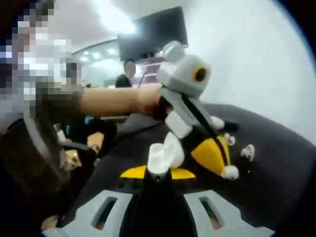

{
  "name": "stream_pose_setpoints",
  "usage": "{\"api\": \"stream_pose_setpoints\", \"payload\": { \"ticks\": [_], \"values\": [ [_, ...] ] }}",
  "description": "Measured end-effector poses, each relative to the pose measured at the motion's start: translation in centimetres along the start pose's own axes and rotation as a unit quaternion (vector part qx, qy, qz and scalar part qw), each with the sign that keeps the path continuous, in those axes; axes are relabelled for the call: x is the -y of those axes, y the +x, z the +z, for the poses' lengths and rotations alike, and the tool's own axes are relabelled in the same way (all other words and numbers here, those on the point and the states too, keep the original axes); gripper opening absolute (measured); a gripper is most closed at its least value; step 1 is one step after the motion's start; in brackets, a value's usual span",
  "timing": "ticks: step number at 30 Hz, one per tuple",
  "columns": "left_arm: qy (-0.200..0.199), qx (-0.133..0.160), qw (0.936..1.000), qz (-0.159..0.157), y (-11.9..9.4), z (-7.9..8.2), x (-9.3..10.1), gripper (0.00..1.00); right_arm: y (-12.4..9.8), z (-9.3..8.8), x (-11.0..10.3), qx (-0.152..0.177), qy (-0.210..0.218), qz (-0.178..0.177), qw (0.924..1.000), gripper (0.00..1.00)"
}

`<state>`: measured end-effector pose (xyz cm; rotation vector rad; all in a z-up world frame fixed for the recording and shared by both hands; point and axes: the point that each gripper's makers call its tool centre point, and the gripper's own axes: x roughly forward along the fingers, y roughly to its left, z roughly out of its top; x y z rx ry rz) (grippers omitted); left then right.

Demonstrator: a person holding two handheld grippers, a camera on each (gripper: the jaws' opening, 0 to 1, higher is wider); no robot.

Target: Pick up three earphones and place each one into its charging case using tactile feedback, ensure that each earphone is properly inserted and securely positioned inside the case.

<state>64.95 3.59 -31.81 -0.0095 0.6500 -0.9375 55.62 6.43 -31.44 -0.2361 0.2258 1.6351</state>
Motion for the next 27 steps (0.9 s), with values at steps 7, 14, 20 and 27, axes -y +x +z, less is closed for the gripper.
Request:
{"api": "stream_pose_setpoints", "payload": {
  "ticks": [7, 14, 20, 27],
  "values": [
    [-0.014, -0.008, 0.9999, -0.005, -0.1, -0.3, 0.0, 0.12, 0.1, 0.0, -0.4, -0.001, -0.002, 0.005, 1.0, 0.17],
    [0.037, 0.058, 0.9976, -0.004, -6.5, 0.9, -0.8, 0.12, 0.1, 0.0, -0.4, 0.0, 0.0, 0.005, 1.0, 0.17],
    [0.066, 0.046, 0.9883, -0.13, -11.3, -3.8, 1.9, 0.2, 0.2, 0.0, 0.0, 0.001, -0.001, -0.002, 1.0, 0.17],
    [0.1, 0.06, 0.9812, -0.154, -8.7, -5.2, 4.7, 0.26, 0.2, 0.0, 0.0, 0.003, 0.0, 0.0, 1.0, 0.17]
  ]
}}
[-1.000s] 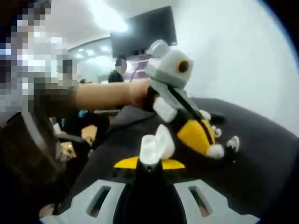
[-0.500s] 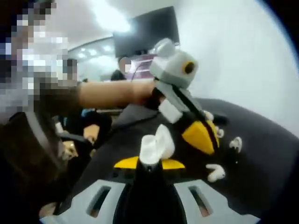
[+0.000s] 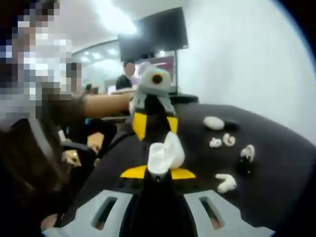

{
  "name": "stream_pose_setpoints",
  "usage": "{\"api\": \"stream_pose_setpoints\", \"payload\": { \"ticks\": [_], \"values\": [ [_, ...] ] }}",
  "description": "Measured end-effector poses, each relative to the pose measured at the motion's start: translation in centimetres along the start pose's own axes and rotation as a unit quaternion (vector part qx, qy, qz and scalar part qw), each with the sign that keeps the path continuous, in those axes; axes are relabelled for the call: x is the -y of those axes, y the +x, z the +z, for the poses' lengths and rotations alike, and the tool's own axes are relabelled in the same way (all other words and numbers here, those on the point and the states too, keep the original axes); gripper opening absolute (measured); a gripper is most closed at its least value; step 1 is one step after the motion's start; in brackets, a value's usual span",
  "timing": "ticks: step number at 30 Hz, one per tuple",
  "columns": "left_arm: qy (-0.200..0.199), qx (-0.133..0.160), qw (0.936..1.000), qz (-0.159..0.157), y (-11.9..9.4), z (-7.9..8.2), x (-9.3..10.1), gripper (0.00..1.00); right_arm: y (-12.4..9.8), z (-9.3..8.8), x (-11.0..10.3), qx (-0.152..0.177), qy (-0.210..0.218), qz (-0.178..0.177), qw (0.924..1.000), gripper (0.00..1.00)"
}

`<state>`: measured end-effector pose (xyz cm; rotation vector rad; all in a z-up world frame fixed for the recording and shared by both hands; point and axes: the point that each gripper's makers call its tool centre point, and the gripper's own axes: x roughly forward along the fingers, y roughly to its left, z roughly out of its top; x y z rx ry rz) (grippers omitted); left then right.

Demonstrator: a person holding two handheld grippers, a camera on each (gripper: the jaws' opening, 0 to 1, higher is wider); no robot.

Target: Pick up three earphones and place each one into its charging case using tactile feedback, ensure that each earphone is properly inserted and securely positioned inside the case.

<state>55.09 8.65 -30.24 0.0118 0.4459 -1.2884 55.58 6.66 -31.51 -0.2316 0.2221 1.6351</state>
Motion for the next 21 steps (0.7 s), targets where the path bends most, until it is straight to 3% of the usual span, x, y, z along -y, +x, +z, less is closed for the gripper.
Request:
{"api": "stream_pose_setpoints", "payload": {
  "ticks": [4, 5, 7, 17, 20, 21],
  "values": [
    [0.019, 0.007, 0.9998, 0.004, 1.5, 0.2, -0.4, 0.23, -0.1, 0.0, 0.0, 0.001, 0.001, 0.002, 1.0, 0.17],
    [0.016, 0.017, 0.9997, 0.004, 1.7, 0.5, -0.7, 0.18, -0.1, 0.0, 0.0, 0.002, 0.001, 0.003, 1.0, 0.17],
    [0.008, 0.024, 0.9997, -0.002, 1.9, 0.5, -1.1, 0.17, -0.1, 0.0, 0.1, 0.001, 0.004, 0.002, 1.0, 0.17],
    [0.046, 0.03, 0.9985, 0.007, 2.5, 0.2, -0.9, 0.15, 0.1, -0.1, 0.1, -0.001, 0.0, -0.002, 1.0, 0.18],
    [0.041, 0.032, 0.9986, 0.007, 2.3, 0.1, -1.0, 0.14, -0.2, 0.1, 0.6, -0.002, -0.004, -0.022, 0.9997, 0.21],
    [0.047, 0.032, 0.9984, 0.006, 2.1, 0.0, -0.9, 0.14, -0.5, 0.8, 0.7, 0.017, 0.007, -0.027, 0.9995, 0.21]
  ]
}}
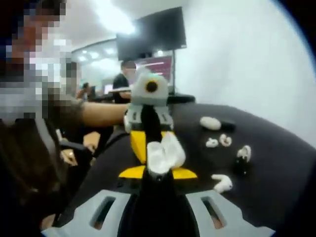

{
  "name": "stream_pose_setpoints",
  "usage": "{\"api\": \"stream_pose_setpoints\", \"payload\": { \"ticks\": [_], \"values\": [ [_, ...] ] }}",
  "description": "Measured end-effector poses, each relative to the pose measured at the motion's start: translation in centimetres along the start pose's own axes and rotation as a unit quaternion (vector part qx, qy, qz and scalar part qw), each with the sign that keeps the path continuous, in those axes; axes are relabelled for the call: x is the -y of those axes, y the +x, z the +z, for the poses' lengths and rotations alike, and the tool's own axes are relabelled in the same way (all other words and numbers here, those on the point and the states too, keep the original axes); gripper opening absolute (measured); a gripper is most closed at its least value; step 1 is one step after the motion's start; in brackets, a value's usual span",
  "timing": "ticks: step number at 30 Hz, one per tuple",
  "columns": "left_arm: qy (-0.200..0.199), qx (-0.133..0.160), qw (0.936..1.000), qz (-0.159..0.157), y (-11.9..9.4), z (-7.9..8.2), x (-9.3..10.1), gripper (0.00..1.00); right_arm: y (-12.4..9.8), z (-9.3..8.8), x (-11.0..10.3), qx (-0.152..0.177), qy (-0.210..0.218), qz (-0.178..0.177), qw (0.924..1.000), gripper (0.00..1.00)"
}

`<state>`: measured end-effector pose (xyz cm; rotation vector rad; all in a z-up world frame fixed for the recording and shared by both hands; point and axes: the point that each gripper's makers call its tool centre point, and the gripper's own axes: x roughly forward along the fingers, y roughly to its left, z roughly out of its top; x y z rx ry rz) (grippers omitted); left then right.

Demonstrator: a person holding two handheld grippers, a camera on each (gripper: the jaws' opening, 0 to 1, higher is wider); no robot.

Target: Pick up three earphones and place each one into its charging case using tactile feedback, ensure that each earphone is properly inserted and securely positioned inside the case.

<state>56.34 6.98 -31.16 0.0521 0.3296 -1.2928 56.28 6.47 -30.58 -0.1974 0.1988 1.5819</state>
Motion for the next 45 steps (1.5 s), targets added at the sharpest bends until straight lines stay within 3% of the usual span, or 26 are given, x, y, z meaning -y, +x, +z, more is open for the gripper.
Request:
{"api": "stream_pose_setpoints", "payload": {
  "ticks": [2, 5, 9, 12, 14, 16, 20, 23, 27, 30, 32, 36, 39, 42, 44, 45],
  "values": [
    [0.01, 0.002, 0.9999, 0.002, -0.1, 0.0, 0.1, 0.13, -1.2, 0.4, 0.1, -0.001, 0.015, -0.011, 0.9998, 0.21],
    [0.021, 0.004, 0.9997, 0.006, -0.1, 0.0, 0.1, 0.13, -3.8, 0.5, 1.3, -0.018, -0.029, -0.069, 0.997, 0.22],
    [0.053, 0.008, 0.9984, 0.017, -0.1, 0.1, 0.0, 0.14, -6.3, -0.8, 5.1, -0.077, -0.055, -0.159, 0.9827, 0.22],
    [0.061, 0.01, 0.9977, 0.026, -0.1, 0.1, -0.2, 0.14, -5.9, -1.4, 6.4, -0.086, -0.055, -0.161, 0.9816, 0.26],
    [0.065, 0.01, 0.9974, 0.03, -0.1, 0.2, -0.4, 0.14, -5.0, -2.4, 6.8, -0.103, -0.025, -0.154, 0.9824, 0.27],
    [0.065, 0.011, 0.9973, 0.032, -0.1, 0.1, -0.6, 0.14, -3.9, -2.9, 7.2, -0.119, -0.033, -0.149, 0.9811, 0.27],
    [0.066, 0.011, 0.9972, 0.033, -0.3, 0.1, -0.7, 0.14, -2.5, -2.4, 7.7, -0.093, -0.016, -0.157, 0.9831, 0.23],
    [0.068, 0.011, 0.997, 0.034, -0.4, 0.0, -0.7, 0.14, -2.6, -2.4, 7.6, -0.082, -0.002, -0.159, 0.9839, 0.18],
    [0.07, 0.011, 0.997, 0.031, -0.5, 0.0, -0.7, 0.13, -3.5, -2.1, 7.3, -0.079, 0.017, -0.185, 0.9794, 0.17],
    [0.062, 0.012, 0.9974, 0.033, -0.5, 0.1, -0.7, 0.13, -4.4, -0.2, 6.4, -0.059, 0.022, -0.212, 0.9752, 0.17],
    [0.066, 0.012, 0.9969, 0.041, -0.5, 0.1, -0.8, 0.13, -4.8, 1.1, 5.3, -0.063, 0.02, -0.221, 0.9729, 0.17],
    [0.072, 0.012, 0.9959, 0.054, -0.5, 0.2, -1.1, 0.13, -4.8, 3.9, 2.3, -0.119, -0.04, -0.235, 0.9639, 0.17],
    [0.066, 0.011, 0.9961, 0.058, -0.5, 0.2, -1.4, 0.13, -3.7, 3.9, 0.8, -0.182, -0.081, -0.228, 0.9531, 0.17],
    [0.069, 0.011, 0.9957, 0.061, -0.6, 0.2, -1.4, 0.13, -2.5, 3.7, -0.5, -0.205, -0.053, -0.213, 0.9539, 0.17],
    [0.069, 0.011, 0.9956, 0.063, -0.6, 0.2, -1.5, 0.13, -2.3, 3.5, -0.3, -0.231, -0.045, -0.229, 0.9446, 0.17],
    [0.069, 0.011, 0.9956, 0.063, -0.6, 0.2, -1.5, 0.13, -2.4, 3.3, 0.0, -0.253, -0.053, -0.243, 0.9348, 0.17]
  ]
}}
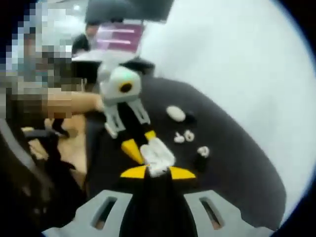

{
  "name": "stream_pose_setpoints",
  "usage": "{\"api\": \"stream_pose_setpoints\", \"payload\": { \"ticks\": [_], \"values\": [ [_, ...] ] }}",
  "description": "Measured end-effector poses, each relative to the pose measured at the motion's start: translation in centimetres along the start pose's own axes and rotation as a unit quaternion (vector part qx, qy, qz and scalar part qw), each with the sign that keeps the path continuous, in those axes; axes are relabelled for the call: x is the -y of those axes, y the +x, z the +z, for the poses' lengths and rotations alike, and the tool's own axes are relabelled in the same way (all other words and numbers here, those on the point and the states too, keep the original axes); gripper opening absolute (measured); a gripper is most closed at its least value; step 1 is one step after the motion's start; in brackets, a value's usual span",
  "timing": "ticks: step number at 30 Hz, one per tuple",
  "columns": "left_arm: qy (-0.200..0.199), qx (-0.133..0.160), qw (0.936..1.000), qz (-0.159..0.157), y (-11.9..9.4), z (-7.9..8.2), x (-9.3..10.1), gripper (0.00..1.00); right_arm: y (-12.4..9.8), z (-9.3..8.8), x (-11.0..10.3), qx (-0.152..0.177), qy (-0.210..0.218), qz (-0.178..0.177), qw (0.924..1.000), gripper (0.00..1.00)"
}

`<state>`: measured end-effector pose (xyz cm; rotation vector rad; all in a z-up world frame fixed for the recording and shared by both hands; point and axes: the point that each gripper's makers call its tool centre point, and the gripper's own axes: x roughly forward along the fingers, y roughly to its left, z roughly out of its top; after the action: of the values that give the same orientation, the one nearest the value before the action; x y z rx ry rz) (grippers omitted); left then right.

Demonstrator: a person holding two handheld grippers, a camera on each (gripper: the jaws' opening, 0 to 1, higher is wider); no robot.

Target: Pick up three earphones and place each one into its charging case using tactile feedback, ensure that each earphone is properly inserted and securely positioned inside the case.

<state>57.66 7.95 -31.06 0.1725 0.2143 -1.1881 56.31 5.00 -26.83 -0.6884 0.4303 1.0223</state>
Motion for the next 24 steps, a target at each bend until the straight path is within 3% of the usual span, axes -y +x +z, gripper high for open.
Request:
{"api": "stream_pose_setpoints", "payload": {
  "ticks": [3, 6, 12, 21, 24],
  "values": [
    [0.004, 0.0, 1.0, 0.002, 0.0, 0.0, 0.0, 0.13, 0.3, -0.5, 0.3, -0.051, -0.024, -0.027, 0.9981, 0.17],
    [0.01, 0.0, 0.9999, 0.005, -0.1, 0.0, 0.1, 0.13, 0.6, -0.4, 0.3, -0.078, -0.05, -0.046, 0.9946, 0.17],
    [0.006, 0.001, 1.0, 0.007, -0.2, -0.1, -0.1, 0.13, 1.2, -1.1, -0.1, -0.142, -0.086, -0.058, 0.9845, 0.17],
    [0.012, 0.003, 0.9999, 0.006, -0.3, 0.0, 0.0, 0.13, 2.1, -0.9, 0.2, -0.175, -0.114, -0.081, 0.9746, 0.17],
    [0.013, 0.003, 0.9999, 0.006, -0.3, 0.0, 0.0, 0.13, 2.4, -1.1, -0.3, -0.187, -0.113, -0.071, 0.9733, 0.17]
  ]
}}
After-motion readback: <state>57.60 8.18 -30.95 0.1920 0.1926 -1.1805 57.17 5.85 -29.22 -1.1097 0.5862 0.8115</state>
